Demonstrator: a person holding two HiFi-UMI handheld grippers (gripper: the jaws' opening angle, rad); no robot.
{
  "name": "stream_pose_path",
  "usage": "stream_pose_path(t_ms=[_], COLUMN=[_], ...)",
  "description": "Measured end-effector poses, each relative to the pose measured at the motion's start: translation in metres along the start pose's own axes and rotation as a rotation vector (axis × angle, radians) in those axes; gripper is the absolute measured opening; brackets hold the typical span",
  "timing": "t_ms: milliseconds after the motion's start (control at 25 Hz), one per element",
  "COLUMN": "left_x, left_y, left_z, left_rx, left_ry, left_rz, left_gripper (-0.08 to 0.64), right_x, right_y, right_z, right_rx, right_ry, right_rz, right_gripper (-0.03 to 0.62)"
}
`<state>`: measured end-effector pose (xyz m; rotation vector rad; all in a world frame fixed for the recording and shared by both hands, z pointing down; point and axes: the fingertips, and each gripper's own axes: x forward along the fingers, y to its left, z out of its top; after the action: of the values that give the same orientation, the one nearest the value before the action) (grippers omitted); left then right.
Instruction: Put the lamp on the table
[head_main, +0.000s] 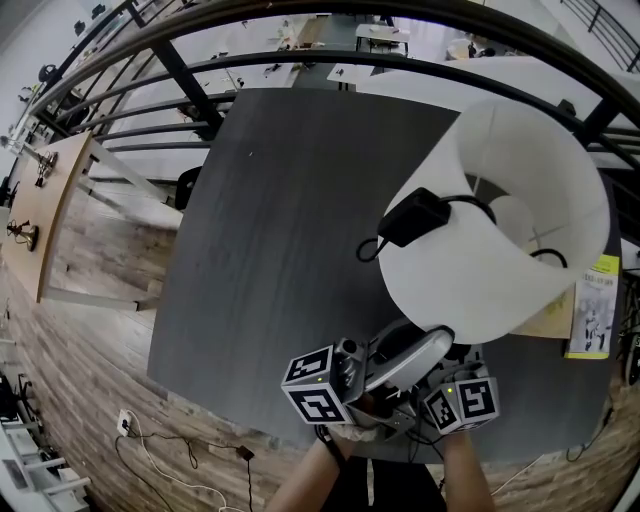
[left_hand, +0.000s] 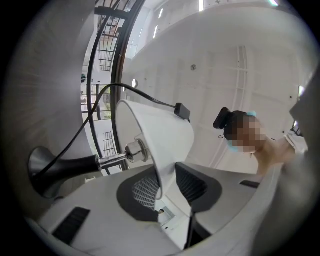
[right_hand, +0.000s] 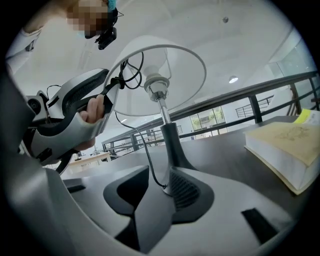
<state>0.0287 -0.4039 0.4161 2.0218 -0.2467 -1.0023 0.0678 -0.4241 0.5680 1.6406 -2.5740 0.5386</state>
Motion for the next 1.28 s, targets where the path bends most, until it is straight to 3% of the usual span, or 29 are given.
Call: stream_pose_path(t_ms=[280, 640, 920, 1080, 1280], left_x=[-0.007, -0.015, -0.033, -0.051, -0.068], left_y=[-0.002, -0.004, -0.003, -0.009, -0.025], left_z=[0.016, -0.005, -0.023, -0.018, -0.002], left_rx=[-0.016, -0.027, -0.017, 0.057, 0.238], left_ry=[-0.039, 0.018, 0.116, 0.15, 0.2], left_rz=[0.058, 0.148, 0.218, 0.294, 0.452], left_gripper=[0.184, 0.21, 0.236, 0.238, 0.137], right_x=[-0.005, -0.037, -0.052, -0.063, -0.079], right_y=[0.02, 0.035, 0.038, 0.044, 0.063], right_z=[0.007, 0.017, 0.022, 0.027, 0.044], right_rx=[0.02, 0.053, 0.058, 0.047, 0.01], right_ry=[0.02, 0.034, 0.05, 0.068, 0.087], right_rz=[0.006, -0.011, -0.034, -0.034, -0.03], right_gripper=[0.091, 0.091, 0.083, 0.08, 0.021])
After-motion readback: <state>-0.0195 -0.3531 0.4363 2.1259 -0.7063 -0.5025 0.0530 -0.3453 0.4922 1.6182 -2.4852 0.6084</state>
